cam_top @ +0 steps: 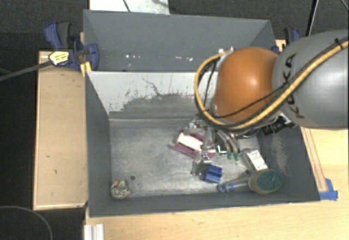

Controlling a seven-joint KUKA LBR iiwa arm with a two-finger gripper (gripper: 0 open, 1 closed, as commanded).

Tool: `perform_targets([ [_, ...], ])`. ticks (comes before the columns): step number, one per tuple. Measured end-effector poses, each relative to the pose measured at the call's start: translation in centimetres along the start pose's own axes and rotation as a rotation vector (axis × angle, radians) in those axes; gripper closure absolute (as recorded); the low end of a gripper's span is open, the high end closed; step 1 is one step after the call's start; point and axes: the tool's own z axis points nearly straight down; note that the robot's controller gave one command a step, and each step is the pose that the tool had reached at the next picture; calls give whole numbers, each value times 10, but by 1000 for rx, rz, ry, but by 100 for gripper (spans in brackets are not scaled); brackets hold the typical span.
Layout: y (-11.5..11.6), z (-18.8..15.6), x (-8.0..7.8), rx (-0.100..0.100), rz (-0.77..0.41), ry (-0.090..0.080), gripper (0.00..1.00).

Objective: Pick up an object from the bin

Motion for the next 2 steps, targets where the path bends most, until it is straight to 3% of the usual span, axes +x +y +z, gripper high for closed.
perform_targets([
  [1,-51,97,-30,-2,200,-18,0],
  [2,-51,101,-27,-1,206,-9,100],
])
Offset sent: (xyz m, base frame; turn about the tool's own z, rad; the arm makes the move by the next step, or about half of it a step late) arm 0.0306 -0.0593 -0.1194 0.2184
